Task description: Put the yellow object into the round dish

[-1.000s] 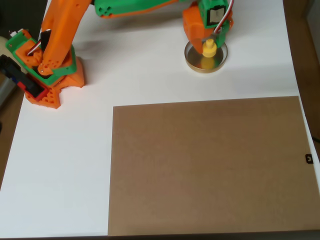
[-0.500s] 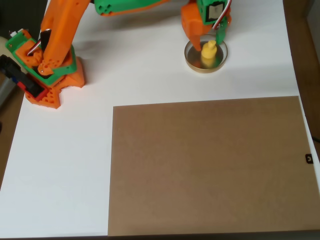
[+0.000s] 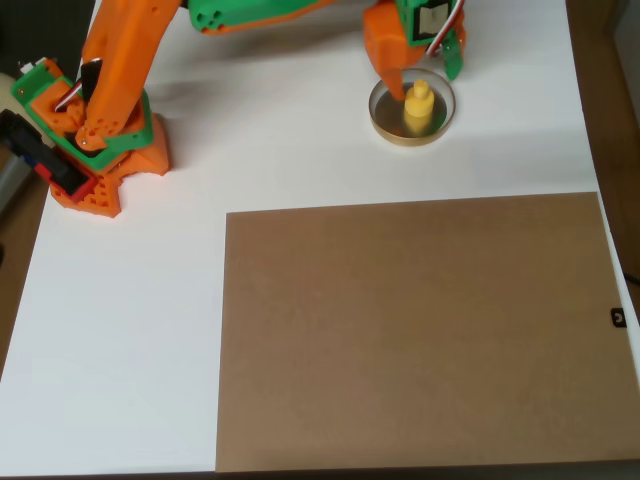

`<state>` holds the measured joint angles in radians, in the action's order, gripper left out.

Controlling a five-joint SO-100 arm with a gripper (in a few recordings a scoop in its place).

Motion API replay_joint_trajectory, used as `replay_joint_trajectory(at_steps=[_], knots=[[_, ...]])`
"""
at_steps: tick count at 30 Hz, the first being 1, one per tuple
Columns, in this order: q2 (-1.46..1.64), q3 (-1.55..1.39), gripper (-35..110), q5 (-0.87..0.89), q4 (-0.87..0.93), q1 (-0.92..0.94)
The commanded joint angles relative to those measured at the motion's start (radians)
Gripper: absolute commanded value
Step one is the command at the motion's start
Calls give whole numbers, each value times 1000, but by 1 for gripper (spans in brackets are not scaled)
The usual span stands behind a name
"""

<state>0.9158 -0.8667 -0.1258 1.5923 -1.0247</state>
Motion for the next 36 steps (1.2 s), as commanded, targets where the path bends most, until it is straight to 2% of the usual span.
replay_joint_trajectory(at_steps=[1, 7, 17, 25, 36], knots=[[89, 46, 21, -9, 26, 29], [222, -25, 21, -15, 17, 112], [551, -390, 21, -8, -130, 259], [815, -623, 21, -6, -225, 456], [1057, -761, 21, 5, -273, 756]])
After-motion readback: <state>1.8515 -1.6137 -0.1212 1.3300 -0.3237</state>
